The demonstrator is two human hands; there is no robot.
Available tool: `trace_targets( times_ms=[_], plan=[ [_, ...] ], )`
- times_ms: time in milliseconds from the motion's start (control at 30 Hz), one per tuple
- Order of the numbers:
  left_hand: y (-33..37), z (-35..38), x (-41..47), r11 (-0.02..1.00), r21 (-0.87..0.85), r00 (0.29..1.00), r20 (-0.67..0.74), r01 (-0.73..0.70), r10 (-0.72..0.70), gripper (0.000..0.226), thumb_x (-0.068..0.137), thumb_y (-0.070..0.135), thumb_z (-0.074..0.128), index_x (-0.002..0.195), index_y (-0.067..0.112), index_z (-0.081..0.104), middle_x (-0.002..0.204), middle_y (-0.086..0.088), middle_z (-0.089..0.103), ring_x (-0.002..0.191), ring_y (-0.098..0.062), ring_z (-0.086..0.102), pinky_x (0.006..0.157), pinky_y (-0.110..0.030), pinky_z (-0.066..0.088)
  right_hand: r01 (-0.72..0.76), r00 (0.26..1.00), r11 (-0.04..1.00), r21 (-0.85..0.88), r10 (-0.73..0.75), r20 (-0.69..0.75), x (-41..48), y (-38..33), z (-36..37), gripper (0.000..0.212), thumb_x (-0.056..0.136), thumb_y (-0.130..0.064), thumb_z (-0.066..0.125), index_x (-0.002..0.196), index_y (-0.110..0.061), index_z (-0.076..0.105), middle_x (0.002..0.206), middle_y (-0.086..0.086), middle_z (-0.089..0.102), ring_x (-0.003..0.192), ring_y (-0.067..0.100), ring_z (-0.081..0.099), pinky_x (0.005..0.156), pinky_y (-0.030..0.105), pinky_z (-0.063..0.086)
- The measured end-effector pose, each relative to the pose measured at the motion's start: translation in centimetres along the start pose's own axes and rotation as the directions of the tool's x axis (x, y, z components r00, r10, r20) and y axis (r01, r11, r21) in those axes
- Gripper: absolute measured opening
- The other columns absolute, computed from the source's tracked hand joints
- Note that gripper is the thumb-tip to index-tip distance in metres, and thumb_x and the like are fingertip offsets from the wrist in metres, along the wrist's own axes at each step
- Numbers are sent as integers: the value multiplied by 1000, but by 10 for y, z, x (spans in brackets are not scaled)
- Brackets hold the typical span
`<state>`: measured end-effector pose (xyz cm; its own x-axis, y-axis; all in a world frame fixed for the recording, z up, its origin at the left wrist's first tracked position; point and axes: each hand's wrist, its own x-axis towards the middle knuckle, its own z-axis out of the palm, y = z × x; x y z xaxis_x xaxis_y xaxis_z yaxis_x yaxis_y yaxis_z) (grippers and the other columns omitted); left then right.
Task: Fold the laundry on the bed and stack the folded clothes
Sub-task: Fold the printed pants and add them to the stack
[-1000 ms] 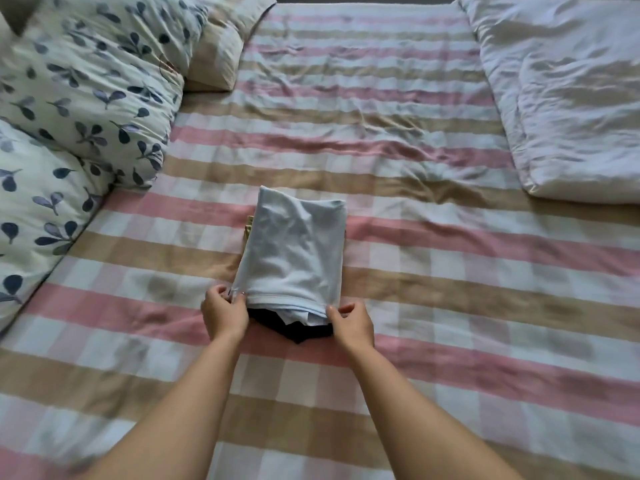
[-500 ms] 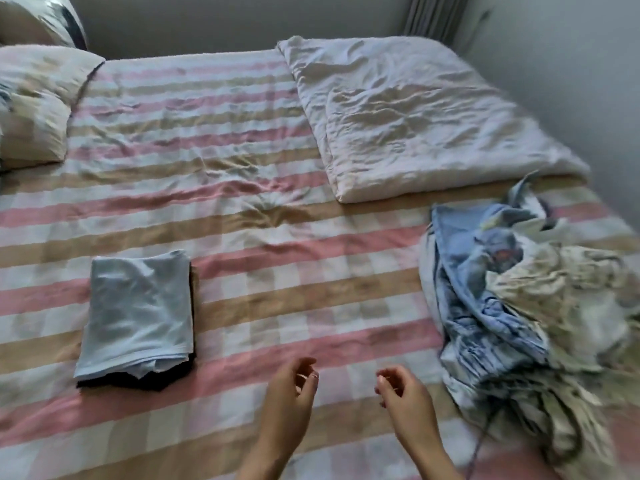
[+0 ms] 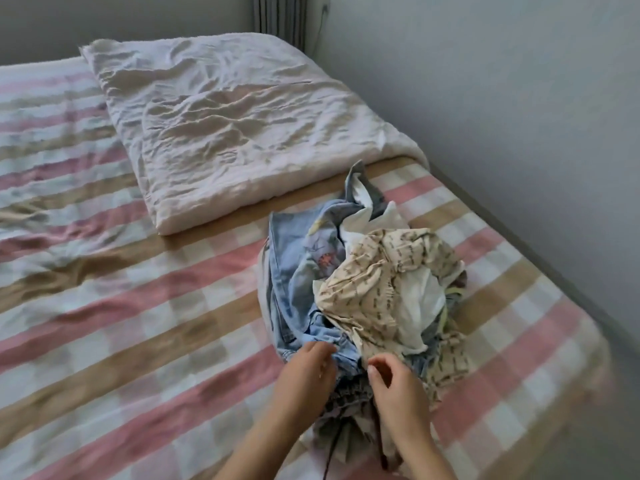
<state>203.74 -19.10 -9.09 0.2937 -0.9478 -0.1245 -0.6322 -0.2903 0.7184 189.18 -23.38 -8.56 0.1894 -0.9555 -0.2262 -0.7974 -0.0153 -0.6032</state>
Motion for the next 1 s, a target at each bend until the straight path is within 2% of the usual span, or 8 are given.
trace_targets(
  times_ms=[67, 233, 400, 600, 700, 800, 933, 1000],
  plan=[
    [8, 11, 16, 999, -31, 999, -45, -23, 21, 24, 91, 19, 54, 115, 19, 58, 109, 6, 54, 96, -11, 54, 79, -20, 42, 18, 1000, 999, 44, -17, -12, 14, 8, -1, 7, 89, -28, 59, 94, -24, 63, 87, -10, 61, 86, 12, 60, 70, 25, 47],
    [6, 23, 33, 998, 8, 994, -90, -69, 69, 26, 87, 14, 59, 112, 17, 62, 113, 4, 54, 105, -12, 51, 85, -26, 46, 1, 1000, 998, 57, -1, -4, 34, 14, 16, 39, 87, -46, 56, 112, -17, 62, 102, -1, 56, 96, 14, 54, 79, 26, 46],
    [-1, 19, 30, 999, -22, 999, -36, -40, 39, 29, 88, 16, 59, 116, 20, 60, 112, 6, 52, 102, -11, 54, 81, -28, 48, 7, 999, 999, 51, -4, -53, 39, 7, 28, 14, 87, -30, 61, 91, -17, 65, 89, -2, 54, 91, 21, 54, 75, 31, 46],
    [12, -18, 13, 965, -171, 976, -122, -201, 181, 56, 80, 5, 68, 130, 24, 50, 125, 13, 44, 122, -6, 40, 102, -18, 35, 302, 937, 951, 66, -283, -206, 13, -42, 7, 28, 86, -37, 54, 86, -11, 63, 82, -5, 62, 78, 16, 55, 72, 41, 49],
    [17, -59, -10, 919, -295, 955, -213, -264, 206, 46, 74, 6, 73, 117, 20, 62, 123, 10, 53, 118, -5, 50, 101, -21, 41, 467, 867, 881, 78, -438, -236, -17, -82, -10, 19, 86, -32, 57, 82, -14, 62, 76, -9, 60, 72, 13, 54, 67, 37, 48],
    [12, -106, -50, 877, -366, 923, -337, -313, 188, 26, 74, 17, 72, 98, 24, 65, 119, 12, 59, 115, -3, 54, 95, -20, 44, 563, 822, 814, 147, -531, -207, -53, -121, -22, 22, 85, -32, 58, 76, -13, 61, 69, -10, 58, 65, 12, 54, 64, 34, 47],
    [-3, -150, -115, 879, -420, 937, -342, -225, 76, 43, 75, 30, 68, 117, 26, 58, 124, 17, 59, 119, -2, 51, 98, -17, 40, 591, 798, 739, 324, -594, -100, -113, -166, -19, 20, 83, -35, 59, 74, -17, 60, 64, -12, 58, 61, 5, 55, 58, 22, 44],
    [-14, -166, -154, 877, -422, 934, -348, -229, 76, 30, 78, 29, 68, 106, 22, 65, 116, 15, 63, 113, -3, 57, 95, -19, 44, 616, 758, 692, 376, -651, -42, -150, -182, -8, 16, 83, -30, 62, 76, -15, 63, 68, -9, 62, 65, 7, 58, 59, 27, 47]
  ],
)
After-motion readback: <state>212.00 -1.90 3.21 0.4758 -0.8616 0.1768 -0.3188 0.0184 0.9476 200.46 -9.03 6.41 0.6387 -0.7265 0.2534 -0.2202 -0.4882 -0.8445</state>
